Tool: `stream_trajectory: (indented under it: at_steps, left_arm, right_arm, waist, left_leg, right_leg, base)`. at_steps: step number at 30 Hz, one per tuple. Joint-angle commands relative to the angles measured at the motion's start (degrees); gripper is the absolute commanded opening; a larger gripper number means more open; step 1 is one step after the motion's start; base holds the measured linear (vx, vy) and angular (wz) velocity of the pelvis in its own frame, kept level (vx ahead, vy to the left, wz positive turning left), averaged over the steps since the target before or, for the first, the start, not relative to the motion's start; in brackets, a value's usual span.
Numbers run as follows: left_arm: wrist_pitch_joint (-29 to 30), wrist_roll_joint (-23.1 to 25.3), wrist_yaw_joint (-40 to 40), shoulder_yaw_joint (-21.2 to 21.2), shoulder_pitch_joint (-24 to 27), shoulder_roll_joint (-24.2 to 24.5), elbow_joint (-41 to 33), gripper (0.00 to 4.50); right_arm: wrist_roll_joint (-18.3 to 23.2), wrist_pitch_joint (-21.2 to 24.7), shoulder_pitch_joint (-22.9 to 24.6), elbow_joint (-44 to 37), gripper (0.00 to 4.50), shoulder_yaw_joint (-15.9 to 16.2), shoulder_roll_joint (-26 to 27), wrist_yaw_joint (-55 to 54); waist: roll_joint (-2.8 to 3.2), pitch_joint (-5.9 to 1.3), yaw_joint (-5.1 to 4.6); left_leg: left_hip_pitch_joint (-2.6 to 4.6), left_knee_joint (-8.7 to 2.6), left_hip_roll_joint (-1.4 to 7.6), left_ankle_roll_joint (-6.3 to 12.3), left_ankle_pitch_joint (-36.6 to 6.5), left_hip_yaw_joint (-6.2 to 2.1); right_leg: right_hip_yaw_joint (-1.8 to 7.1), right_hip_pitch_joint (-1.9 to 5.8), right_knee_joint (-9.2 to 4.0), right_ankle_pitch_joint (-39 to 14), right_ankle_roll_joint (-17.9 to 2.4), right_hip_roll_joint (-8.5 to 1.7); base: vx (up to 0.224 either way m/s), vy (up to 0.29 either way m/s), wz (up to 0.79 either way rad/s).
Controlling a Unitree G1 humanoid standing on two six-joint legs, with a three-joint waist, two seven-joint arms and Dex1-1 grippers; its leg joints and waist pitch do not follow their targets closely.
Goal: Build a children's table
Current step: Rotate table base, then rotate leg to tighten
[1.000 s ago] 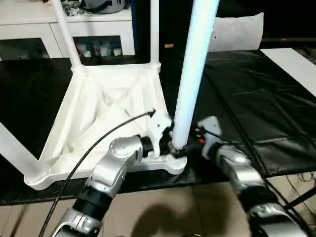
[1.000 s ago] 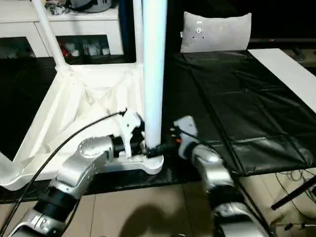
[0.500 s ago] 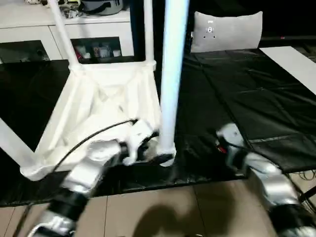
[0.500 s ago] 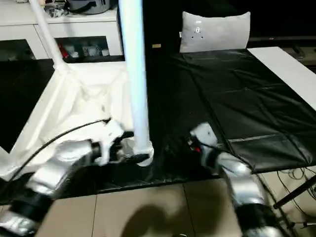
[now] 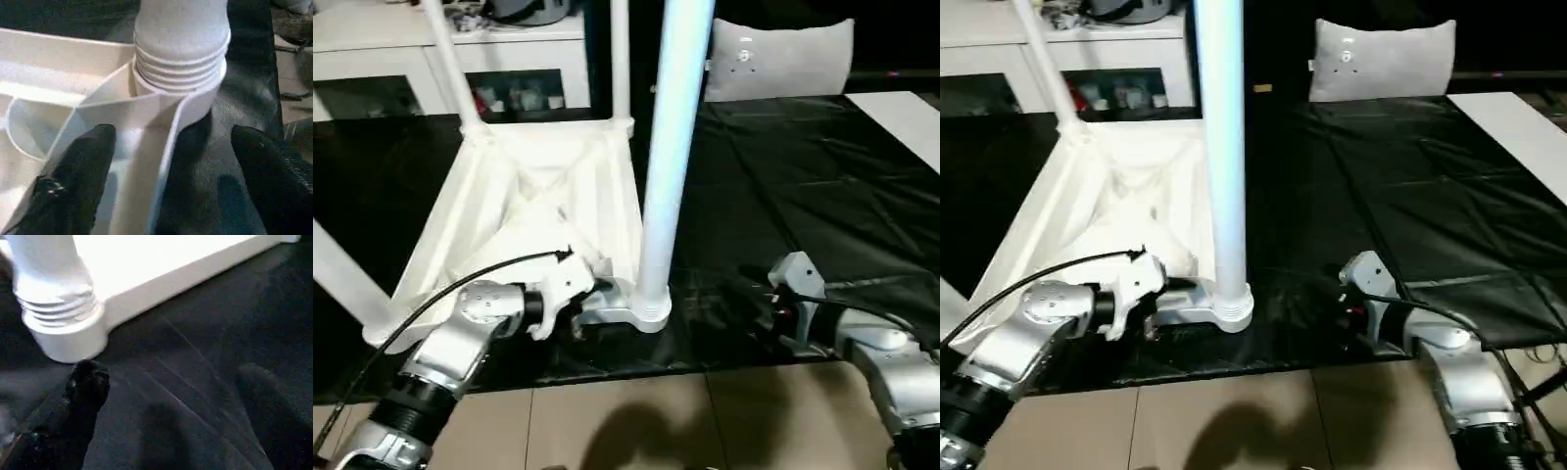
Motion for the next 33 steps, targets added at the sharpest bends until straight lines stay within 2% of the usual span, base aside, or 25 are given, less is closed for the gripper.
stream_trajectory:
  at_steps: [1, 3, 9, 10, 11, 13, 15, 16, 17, 19, 21, 22, 24, 28, 29, 30, 32, 33]
  left_arm:
    - [0.0, 0.1, -1.4, -0.1, -1.6, 0.6, 1.4, 3.80]
    - [-0.2, -0.1, -1.9, 0.2, -1.9, 0.6, 2.1, 3.68]
    - [-0.6, -1.0, -3.5, 1.7, -3.7, 0.8, 5.1, 3.21]
    - [-0.9, -0.9, -3.5, 2.0, -4.1, 1.0, 6.0, 3.14]
    - [-1.2, -0.8, -3.5, 2.2, -4.4, 1.0, 6.6, 2.87]
    - [-2.1, -0.2, -2.9, 2.5, -5.0, 1.1, 8.2, 2.78]
    - [-2.5, 0.2, -2.7, 2.6, -5.6, 1.1, 9.6, 2.69]
    - [-2.5, 0.2, -2.9, 2.7, -5.7, 1.1, 9.9, 2.69]
    - [-2.6, 0.2, -3.2, 2.6, -5.9, 1.1, 10.3, 2.42]
    - [-2.1, 0.0, -4.4, 2.5, -6.3, 1.3, 10.8, 2.36]
    - [-2.0, 0.0, -5.4, 2.4, -6.5, 1.5, 11.2, 2.29]
    - [-2.1, 0.0, -5.6, 2.4, -6.6, 1.5, 11.5, 2.16]
    - [-3.0, 0.3, -5.8, 2.5, -7.1, 1.5, 12.9, 2.02]
    - [-3.6, 0.4, -6.3, 2.5, -7.8, 1.5, 13.8, 1.70]
    - [-3.6, 0.5, -6.3, 2.5, -7.9, 1.4, 13.9, 1.53]
    - [-3.7, 0.6, -6.4, 2.5, -8.0, 1.4, 14.1, 1.51]
    - [-4.0, 1.0, -6.5, 2.5, -8.5, 1.2, 14.8, 1.47]
    - [-4.2, 1.3, -6.7, 2.3, -8.9, 1.3, 15.4, 1.23]
  right_arm:
    - [1.7, 1.7, 0.4, -2.4, 4.50, 0.6, -0.6, 1.4]
    - [2.0, 2.4, 0.4, -2.9, 4.50, 0.6, -0.6, 1.6]
    - [3.2, 4.5, 0.8, -4.5, 4.50, 0.4, -1.2, 2.5]
    - [4.0, 5.9, 0.9, -5.0, 4.50, 0.1, -1.3, 2.8]
    - [4.6, 7.0, 0.9, -5.4, 4.50, 0.0, -1.5, 3.0]
    - [7.7, 10.9, 1.0, -6.6, 4.50, -0.8, -1.6, 4.0]
    - [9.3, 12.7, 1.2, -7.5, 4.50, -1.3, -1.4, 4.2]
    - [9.4, 13.2, 1.3, -7.7, 4.50, -1.3, -1.4, 4.1]
    - [9.1, 12.8, 1.3, -7.8, 4.50, -1.1, -1.4, 4.1]
    - [8.7, 11.5, 1.1, -7.7, 4.50, -1.2, -0.6, 3.4]
    - [9.7, 13.7, 0.8, -7.9, 4.50, -2.0, 0.5, 1.5]
    - [10.0, 14.6, 0.7, -8.0, 4.50, -2.0, 0.6, 1.3]
    - [10.0, 15.7, 0.7, -8.8, 4.50, -1.4, 0.0, 1.2]
    - [9.5, 13.9, 1.2, -8.7, 4.50, 0.0, -1.2, 3.1]
    - [9.3, 13.4, 1.3, -8.6, 4.50, 0.1, -1.3, 3.5]
    - [8.9, 12.5, 1.4, -8.6, 4.50, 0.2, -1.3, 3.7]
    - [7.0, 9.5, 1.7, -8.1, 4.50, 0.6, -1.4, 3.4]
    - [6.7, 8.9, 1.7, -8.0, 4.50, 0.9, -1.6, 3.8]
  waist:
    - [-0.24, -3.21, 0.33]
    - [-0.50, -3.27, 0.40]
    - [-0.53, -3.48, 0.78]
    - [-0.51, -3.44, 0.78]
    - [-0.46, -3.49, 0.80]
    - [-0.31, -3.52, 0.86]
    - [-0.35, -3.52, 0.87]
    - [-0.34, -3.56, 1.03]
    - [-0.39, -3.56, 1.07]
    - [-0.37, -3.54, 1.16]
    - [-0.43, -3.54, 1.31]
    - [-0.09, -3.57, 1.43]
    - [-0.16, -3.58, 1.47]
    - [-0.20, -3.61, 1.64]
    - [-0.23, -3.56, 1.63]
    - [-0.49, -3.58, 1.71]
    - [-0.49, -3.47, 1.68]
    - [-0.53, -3.43, 1.66]
  left_leg:
    - [-0.17, -4.44, 1.28, 3.29, -14.7, -0.23]
    - [-0.16, -4.45, 1.35, 3.06, -14.7, -0.30]
    - [-0.31, -4.32, 1.30, 3.10, -12.8, -0.32]
    - [-0.26, -4.32, 1.29, 3.14, -12.8, -0.31]
    - [-0.26, -4.26, 1.26, 3.18, -12.5, -0.29]
    - [-0.24, -4.23, 1.26, 3.26, -12.2, -0.32]
    - [-0.25, -4.20, 1.23, 3.44, -12.4, -0.28]
    - [-0.21, -4.24, 1.31, 3.26, -12.4, -0.33]
    - [-0.25, -4.27, 1.33, 2.99, -12.3, -0.34]
    - [-0.21, -4.27, 1.35, 2.62, -12.4, -0.29]
    - [-0.18, -4.27, 1.30, 2.45, -12.4, -0.27]
    - [-0.16, -4.31, 1.28, 2.33, -12.0, -0.36]
    - [-0.11, -4.33, 1.37, 2.03, -12.4, -0.36]
    - [-0.12, -4.30, 1.35, 1.93, -12.7, -0.33]
    - [-0.15, -4.30, 1.33, 1.92, -12.7, -0.31]
    - [-0.14, -4.26, 1.32, 2.03, -12.6, -0.29]
    - [-0.15, -4.28, 1.29, 1.99, -12.8, -0.27]
    - [-0.09, -4.30, 1.26, 1.98, -13.0, -0.27]
  right_leg:
    - [2.50, 3.28, -4.75, -24.0, -8.1, -2.94]
    - [2.52, 3.31, -4.76, -24.6, -7.7, -3.02]
    - [2.52, 3.47, -4.45, -22.8, -7.9, -3.11]
    - [2.50, 3.43, -4.48, -22.9, -7.9, -3.08]
    - [2.51, 3.48, -4.45, -22.7, -7.9, -3.10]
    - [2.49, 3.50, -4.40, -22.1, -7.9, -3.00]
    - [2.46, 3.51, -4.49, -22.2, -7.9, -2.97]
    - [2.44, 3.52, -4.43, -22.3, -7.7, -3.05]
    - [2.44, 3.51, -4.43, -22.4, -7.7, -3.12]
    - [2.46, 3.40, -4.47, -22.9, -7.7, -3.20]
    - [2.51, 3.38, -4.54, -23.4, -7.6, -3.27]
    - [2.51, 3.39, -4.48, -23.2, -7.6, -3.24]
    - [2.47, 3.40, -4.39, -22.2, -7.9, -3.16]
    - [2.50, 3.50, -4.32, -21.7, -8.0, -3.27]
    - [2.50, 3.51, -4.38, -22.2, -7.9, -3.31]
    - [2.50, 3.49, -4.43, -22.9, -7.7, -3.44]
    - [2.46, 3.34, -4.68, -24.7, -7.0, -3.44]
    - [2.44, 3.32, -4.76, -25.2, -6.8, -3.41]
  base:
    - [0.000, 0.000, 0.00]
    - [0.000, 0.000, 0.00]
    - [0.000, 0.000, 0.00]
    - [0.000, 0.000, 0.00]
    - [0.000, 0.000, 0.00]
    - [0.000, 0.000, 0.00]
    - [0.000, 0.000, 0.00]
    - [0.000, 0.000, 0.00]
    - [0.000, 0.000, 0.00]
    - [0.000, 0.000, 0.00]
    - [0.000, 0.000, 0.00]
    - [0.000, 0.000, 0.00]
    - [0.000, 0.000, 0.00]
    - [0.000, 0.000, 0.00]
    - [0.000, 0.000, 0.00]
    - [0.000, 0.000, 0.00]
    - [0.000, 0.000, 0.00]
    - [0.000, 0.000, 0.00]
